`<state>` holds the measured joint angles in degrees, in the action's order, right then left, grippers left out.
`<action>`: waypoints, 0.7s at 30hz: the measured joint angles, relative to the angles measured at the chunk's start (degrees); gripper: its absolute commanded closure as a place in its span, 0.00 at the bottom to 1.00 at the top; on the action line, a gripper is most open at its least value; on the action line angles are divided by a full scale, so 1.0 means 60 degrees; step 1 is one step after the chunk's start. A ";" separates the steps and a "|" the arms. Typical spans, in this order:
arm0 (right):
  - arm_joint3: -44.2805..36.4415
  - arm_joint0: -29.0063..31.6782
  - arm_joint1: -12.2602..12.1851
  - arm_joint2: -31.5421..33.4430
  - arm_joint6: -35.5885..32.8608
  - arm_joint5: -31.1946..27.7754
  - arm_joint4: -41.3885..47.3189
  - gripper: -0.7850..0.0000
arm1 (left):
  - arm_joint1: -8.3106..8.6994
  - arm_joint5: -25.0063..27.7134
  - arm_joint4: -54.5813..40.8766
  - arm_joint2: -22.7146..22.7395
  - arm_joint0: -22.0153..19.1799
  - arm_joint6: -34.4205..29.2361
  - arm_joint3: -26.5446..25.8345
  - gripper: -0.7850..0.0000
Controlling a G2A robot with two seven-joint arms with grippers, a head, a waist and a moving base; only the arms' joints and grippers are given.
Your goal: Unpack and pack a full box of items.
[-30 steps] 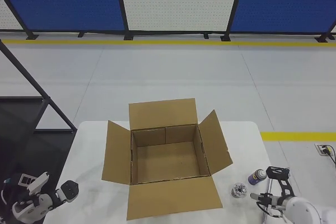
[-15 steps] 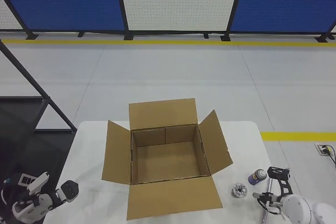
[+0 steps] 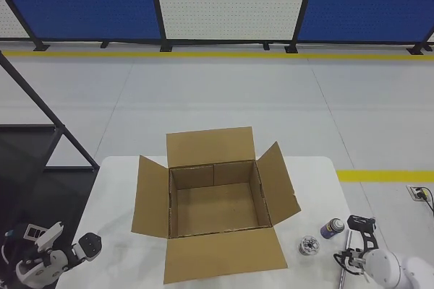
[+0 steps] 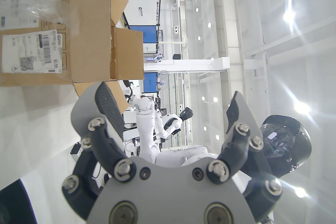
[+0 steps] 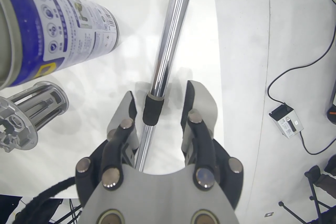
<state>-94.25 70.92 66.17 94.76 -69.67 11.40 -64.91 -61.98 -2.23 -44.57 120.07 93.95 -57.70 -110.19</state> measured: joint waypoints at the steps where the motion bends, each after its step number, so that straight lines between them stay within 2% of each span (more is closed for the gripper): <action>1: -0.0032 0.0028 -0.0004 0.0004 -0.0006 -0.0009 -0.0006 0.71 | 0.0000 0.0000 0.0000 0.0000 0.0000 0.0000 0.0000 0.00; 5: -0.0133 0.0134 -0.0019 0.0010 -0.0009 -0.0007 -0.0027 0.67 | 0.0000 0.0000 0.0000 0.0000 0.0000 0.0000 0.0000 0.00; 19: 0.0157 0.0021 -0.0046 -0.0185 -0.0109 -0.0121 0.0105 0.76 | 0.0000 0.0000 0.0000 0.0000 0.0000 0.0000 0.0000 0.00; 21: 0.0211 -0.0009 -0.0053 -0.0204 -0.0129 -0.0164 0.0128 0.80 | 0.0000 0.0000 0.0000 0.0000 0.0000 0.0000 0.0000 0.00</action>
<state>-92.98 70.87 65.85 93.53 -70.44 10.41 -64.14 -61.98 -2.23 -44.57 120.07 93.95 -57.70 -110.19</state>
